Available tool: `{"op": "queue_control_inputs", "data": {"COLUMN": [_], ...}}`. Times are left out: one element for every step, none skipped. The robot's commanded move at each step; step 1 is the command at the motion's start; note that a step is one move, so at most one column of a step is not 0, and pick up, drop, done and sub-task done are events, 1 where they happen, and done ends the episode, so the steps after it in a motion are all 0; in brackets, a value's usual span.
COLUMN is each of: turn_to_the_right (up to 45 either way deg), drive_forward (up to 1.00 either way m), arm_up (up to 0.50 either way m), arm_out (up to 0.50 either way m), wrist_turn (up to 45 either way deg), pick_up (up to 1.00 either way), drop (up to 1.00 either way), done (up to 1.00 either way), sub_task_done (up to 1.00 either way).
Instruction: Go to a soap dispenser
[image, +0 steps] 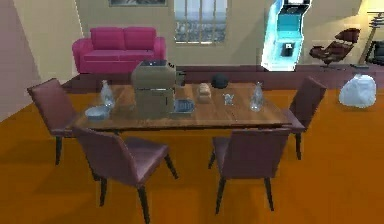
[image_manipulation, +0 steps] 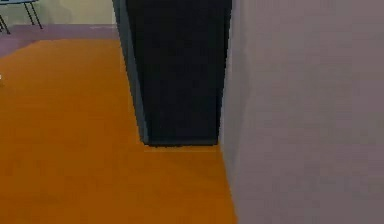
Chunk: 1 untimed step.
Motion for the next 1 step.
{"op": "queue_control_inputs", "data": {"turn_to_the_right": [0.0], "drive_forward": [0.1], "arm_up": [0.0], "arm_out": [0.0], "wrist_turn": [0.0], "pick_up": [0.0], "drop": [0.0], "done": [0.0], "sub_task_done": [0.0]}}
